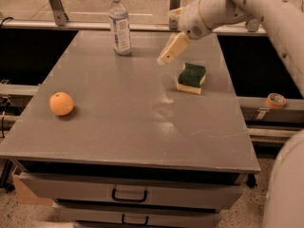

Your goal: Knock blue plastic bottle over

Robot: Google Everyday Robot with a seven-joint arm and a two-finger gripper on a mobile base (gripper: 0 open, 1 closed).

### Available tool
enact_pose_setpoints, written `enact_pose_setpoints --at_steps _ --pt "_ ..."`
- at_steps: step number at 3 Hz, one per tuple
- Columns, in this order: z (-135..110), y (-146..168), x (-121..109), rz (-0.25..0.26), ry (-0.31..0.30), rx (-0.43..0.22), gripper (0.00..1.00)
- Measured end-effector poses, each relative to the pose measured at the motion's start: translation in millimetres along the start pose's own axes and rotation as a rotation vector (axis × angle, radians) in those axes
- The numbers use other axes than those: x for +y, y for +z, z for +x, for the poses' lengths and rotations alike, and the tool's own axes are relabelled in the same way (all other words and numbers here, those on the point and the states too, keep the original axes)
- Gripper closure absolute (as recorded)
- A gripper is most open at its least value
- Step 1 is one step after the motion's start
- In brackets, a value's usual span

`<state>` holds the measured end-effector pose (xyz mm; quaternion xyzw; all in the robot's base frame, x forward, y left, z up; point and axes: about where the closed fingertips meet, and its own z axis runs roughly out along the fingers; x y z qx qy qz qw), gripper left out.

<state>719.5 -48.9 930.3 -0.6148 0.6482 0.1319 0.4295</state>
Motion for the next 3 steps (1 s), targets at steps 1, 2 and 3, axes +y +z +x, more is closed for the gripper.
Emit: enact_pose_setpoints --at_steps 1,2,3 --pt "-17 58 -33 0.065 0.098 -0.132 0.0" --pt "-35 86 -55 0.123 0.171 -0.199 0.0" --pt "-66 120 -58 0.142 0.254 -0.263 0.0"
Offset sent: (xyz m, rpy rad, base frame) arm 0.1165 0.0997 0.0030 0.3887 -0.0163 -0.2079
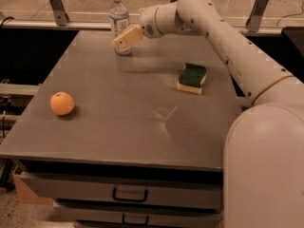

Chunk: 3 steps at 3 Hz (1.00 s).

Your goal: Knock blue plastic bottle over

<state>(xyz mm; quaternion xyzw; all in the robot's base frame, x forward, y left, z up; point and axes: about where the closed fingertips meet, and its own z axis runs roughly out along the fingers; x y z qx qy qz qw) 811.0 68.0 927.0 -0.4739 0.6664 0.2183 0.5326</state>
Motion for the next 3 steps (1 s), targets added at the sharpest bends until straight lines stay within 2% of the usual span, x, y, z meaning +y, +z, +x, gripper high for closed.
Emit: enact_pose_setpoints --at_steps 1,2,3 --pt "-10 36 2 0.022 0.068 -0.046 0.0" --pt "-7 56 -8 0.08 0.113 -0.066 0.16" --pt "0 56 -23 0.149 0.133 -0.072 0.39"
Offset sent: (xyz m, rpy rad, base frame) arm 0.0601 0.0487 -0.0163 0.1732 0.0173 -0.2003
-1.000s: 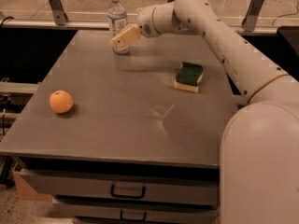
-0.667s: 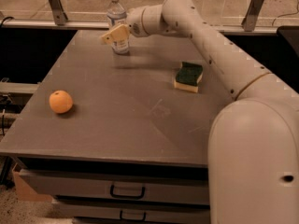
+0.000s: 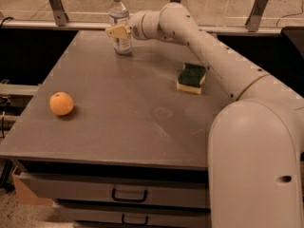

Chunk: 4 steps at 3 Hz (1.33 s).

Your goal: Knock blue plastic bottle over

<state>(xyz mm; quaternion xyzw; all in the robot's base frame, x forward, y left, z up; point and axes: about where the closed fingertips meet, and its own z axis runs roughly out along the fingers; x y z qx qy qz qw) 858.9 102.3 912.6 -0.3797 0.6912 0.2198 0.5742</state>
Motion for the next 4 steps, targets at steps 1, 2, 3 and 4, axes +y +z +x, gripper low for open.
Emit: enact_pose_setpoints --at_steps 1,2,3,4 --pt "2 -14 -7 0.03 -0.007 0.015 0.64" --pt "-21 -37 -9 -0.016 -0.037 -0.027 0.87" --pt "-65 -62 -1 -0.108 -0.177 -0.061 1.0" --pt "-71 -80 17 -0.199 -0.269 0.016 1.0"
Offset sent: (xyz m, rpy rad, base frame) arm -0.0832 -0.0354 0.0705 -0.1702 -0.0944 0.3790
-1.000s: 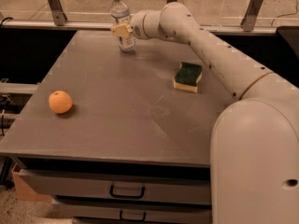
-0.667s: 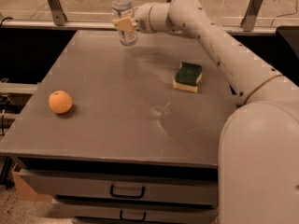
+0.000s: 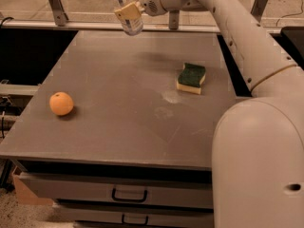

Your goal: Knock blue plastic bottle over

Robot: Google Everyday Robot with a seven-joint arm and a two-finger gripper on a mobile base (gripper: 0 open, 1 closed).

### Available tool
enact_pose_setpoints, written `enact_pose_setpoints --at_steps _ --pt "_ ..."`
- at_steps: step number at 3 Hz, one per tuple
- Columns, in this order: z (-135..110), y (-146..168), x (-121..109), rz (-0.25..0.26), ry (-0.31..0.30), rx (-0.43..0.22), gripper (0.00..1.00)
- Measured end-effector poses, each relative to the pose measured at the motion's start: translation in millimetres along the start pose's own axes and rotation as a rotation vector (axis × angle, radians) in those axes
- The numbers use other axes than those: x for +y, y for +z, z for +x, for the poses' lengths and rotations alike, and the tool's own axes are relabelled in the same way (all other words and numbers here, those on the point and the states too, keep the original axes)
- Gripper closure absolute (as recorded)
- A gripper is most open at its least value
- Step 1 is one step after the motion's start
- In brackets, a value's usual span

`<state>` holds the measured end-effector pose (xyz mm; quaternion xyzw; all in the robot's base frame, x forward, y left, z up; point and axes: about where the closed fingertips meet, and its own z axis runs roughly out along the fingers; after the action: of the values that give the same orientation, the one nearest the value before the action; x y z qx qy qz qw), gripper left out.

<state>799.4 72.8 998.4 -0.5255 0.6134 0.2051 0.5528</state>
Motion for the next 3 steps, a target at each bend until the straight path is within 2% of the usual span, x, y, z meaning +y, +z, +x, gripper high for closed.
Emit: enact_pose_setpoints --at_steps 1,2,3 --pt "15 -15 30 -0.12 -0.063 0.163 1.0" --pt "43 -34 61 -0.24 -0.121 0.365 1.0" --pt "68 -48 100 -0.409 -0.22 0.552 1.0"
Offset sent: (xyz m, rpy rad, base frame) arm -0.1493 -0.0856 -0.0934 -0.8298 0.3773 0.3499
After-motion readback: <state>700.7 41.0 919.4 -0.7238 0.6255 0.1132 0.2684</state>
